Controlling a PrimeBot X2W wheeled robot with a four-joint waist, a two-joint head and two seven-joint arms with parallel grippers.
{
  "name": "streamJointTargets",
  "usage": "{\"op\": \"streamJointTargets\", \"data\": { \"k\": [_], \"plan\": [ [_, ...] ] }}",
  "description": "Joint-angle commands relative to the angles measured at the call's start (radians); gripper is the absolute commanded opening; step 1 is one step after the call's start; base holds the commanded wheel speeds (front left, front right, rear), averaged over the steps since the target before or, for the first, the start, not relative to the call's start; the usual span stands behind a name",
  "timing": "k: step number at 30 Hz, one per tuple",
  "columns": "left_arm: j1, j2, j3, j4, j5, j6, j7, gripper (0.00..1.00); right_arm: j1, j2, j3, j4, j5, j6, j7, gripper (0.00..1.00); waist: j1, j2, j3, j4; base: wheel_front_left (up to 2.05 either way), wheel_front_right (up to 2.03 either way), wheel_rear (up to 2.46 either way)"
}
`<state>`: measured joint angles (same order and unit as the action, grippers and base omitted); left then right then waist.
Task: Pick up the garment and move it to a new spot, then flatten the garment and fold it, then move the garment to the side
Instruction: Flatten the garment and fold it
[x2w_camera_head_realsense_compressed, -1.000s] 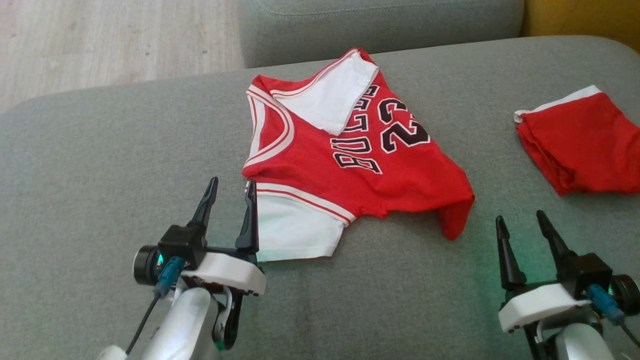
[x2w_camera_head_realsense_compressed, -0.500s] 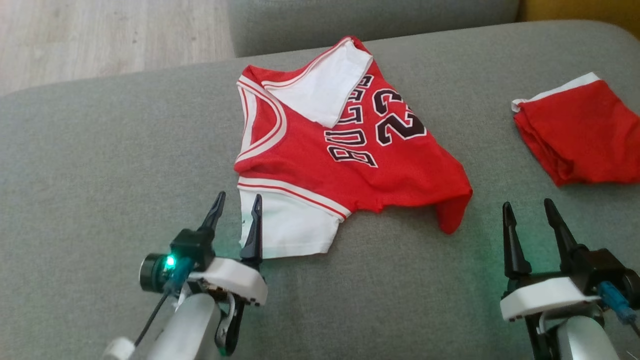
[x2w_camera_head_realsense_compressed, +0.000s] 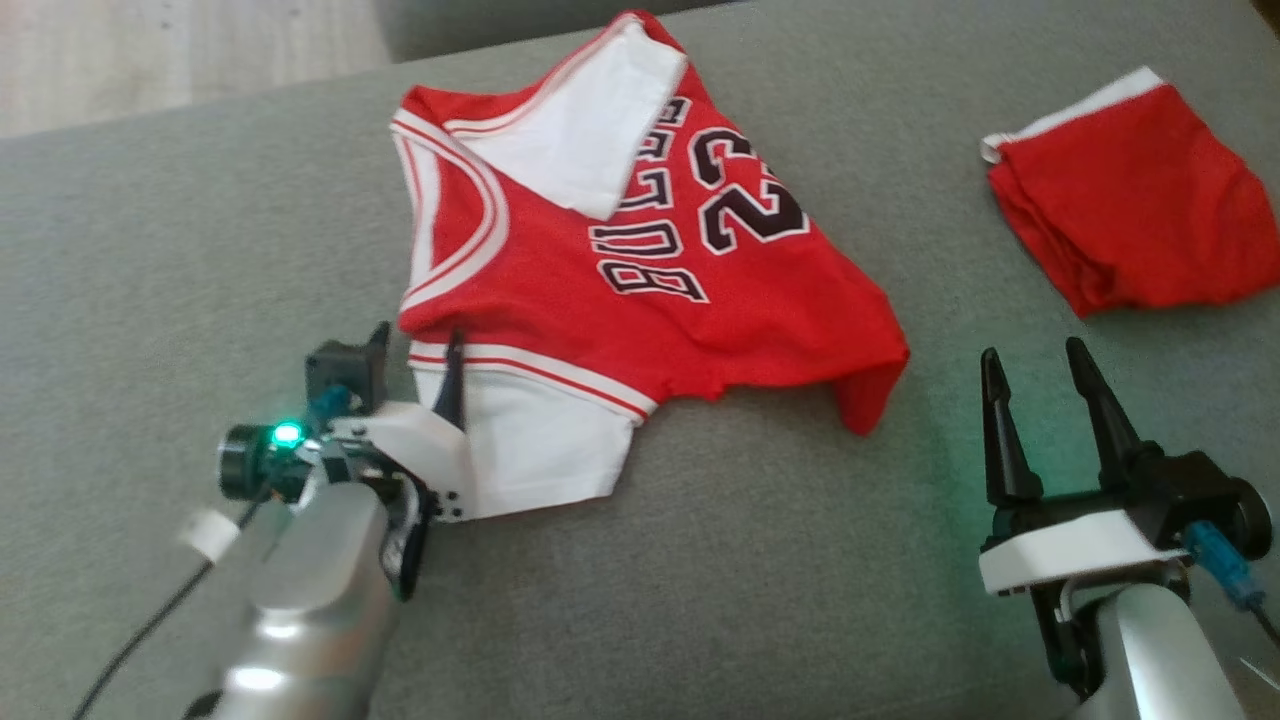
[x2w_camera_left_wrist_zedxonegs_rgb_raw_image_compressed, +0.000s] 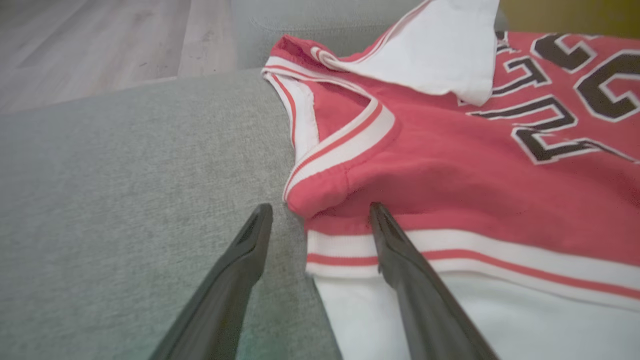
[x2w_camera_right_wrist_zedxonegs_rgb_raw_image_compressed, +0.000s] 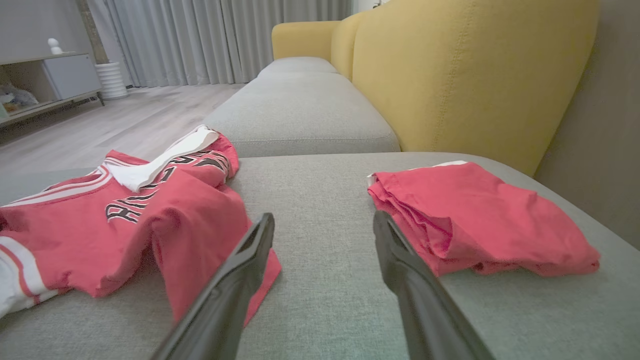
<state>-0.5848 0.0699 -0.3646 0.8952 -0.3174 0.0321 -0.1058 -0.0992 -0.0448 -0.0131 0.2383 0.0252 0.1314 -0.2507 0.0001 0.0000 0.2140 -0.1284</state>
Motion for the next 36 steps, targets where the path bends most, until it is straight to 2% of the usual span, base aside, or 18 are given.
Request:
{"op": "streamJointTargets", "data": {
  "k": [1, 6, 7, 8, 21, 30, 31, 32, 33, 34, 36],
  "plan": [
    [-0.052, 0.034, 0.031, 0.021, -0.003, 0.004, 0.012, 1.0, -0.041, -0.006, 0.023, -0.039, 0.01, -0.001, -0.011, 1.0, -0.0001, 0.0, 0.02, -0.026, 0.0, 0.0, 0.0],
    [-0.082, 0.044, 0.021, 0.113, -0.007, -0.017, 0.06, 1.0, -0.045, -0.006, 0.025, -0.045, 0.019, -0.001, -0.011, 1.0, -0.0001, 0.0, 0.029, -0.042, 0.0, 0.0, 0.0],
    [-0.088, 0.046, 0.021, 0.127, -0.009, -0.022, 0.061, 0.43, -0.045, -0.006, 0.025, -0.047, 0.02, -0.001, -0.011, 1.0, -0.0001, 0.0, 0.029, -0.044, 0.0, 0.0, 0.0],
    [-0.093, 0.048, 0.021, 0.139, -0.011, -0.026, 0.057, 0.0, -0.044, -0.006, 0.024, -0.048, 0.021, -0.001, -0.011, 1.0, -0.0001, 0.0, 0.029, -0.044, 0.0, 0.0, 0.0],
    [-0.113, 0.064, 0.061, 0.214, -0.057, -0.019, -0.097, 0.0, -0.023, -0.005, 0.022, -0.029, -0.013, -0.001, -0.011, 1.0, -0.0001, 0.0, -0.022, 0.04, 0.0, 0.0, 0.0],
    [-0.109, 0.096, 0.086, 0.199, -0.069, 0.005, -0.149, 0.0, -0.017, -0.005, 0.041, 0.002, -0.037, -0.001, -0.011, 1.0, -0.0001, 0.0, -0.054, 0.099, 0.0, 0.0, 0.0],
    [-0.108, 0.097, 0.088, 0.194, -0.069, 0.009, -0.151, 0.15, -0.017, -0.005, 0.042, 0.005, -0.039, -0.001, -0.011, 1.0, -0.0001, 0.0, -0.055, 0.104, 0.0, 0.0, 0.0],
    [-0.108, 0.098, 0.087, 0.188, -0.065, 0.014, -0.152, 0.4, -0.018, -0.005, 0.043, 0.007, -0.04, -0.001, -0.011, 1.0, -0.0001, 0.0, -0.056, 0.109, 0.0, 0.0, 0.0],
    [-0.106, 0.098, 0.084, 0.181, -0.06, 0.02, -0.153, 0.97, -0.019, -0.005, 0.044, 0.009, -0.041, -0.001, -0.011, 1.0, -0.0001, 0.0, -0.057, 0.114, 0.0, 0.0, 0.0],
    [-0.103, 0.096, 0.083, 0.174, -0.057, 0.022, -0.154, 1.0, -0.02, -0.005, 0.045, 0.011, -0.041, -0.001, -0.011, 1.0, -0.0001, 0.0, -0.058, 0.117, 0.0, 0.0, 0.0],
    [-0.096, 0.09, 0.081, 0.143, -0.051, 0.018, -0.155, 1.0, -0.022, -0.005, 0.045, 0.015, -0.04, -0.001, -0.011, 1.0, -0.0001, 0.0, -0.062, 0.124, 0.0, 0.0, 0.0]
  ]
}}
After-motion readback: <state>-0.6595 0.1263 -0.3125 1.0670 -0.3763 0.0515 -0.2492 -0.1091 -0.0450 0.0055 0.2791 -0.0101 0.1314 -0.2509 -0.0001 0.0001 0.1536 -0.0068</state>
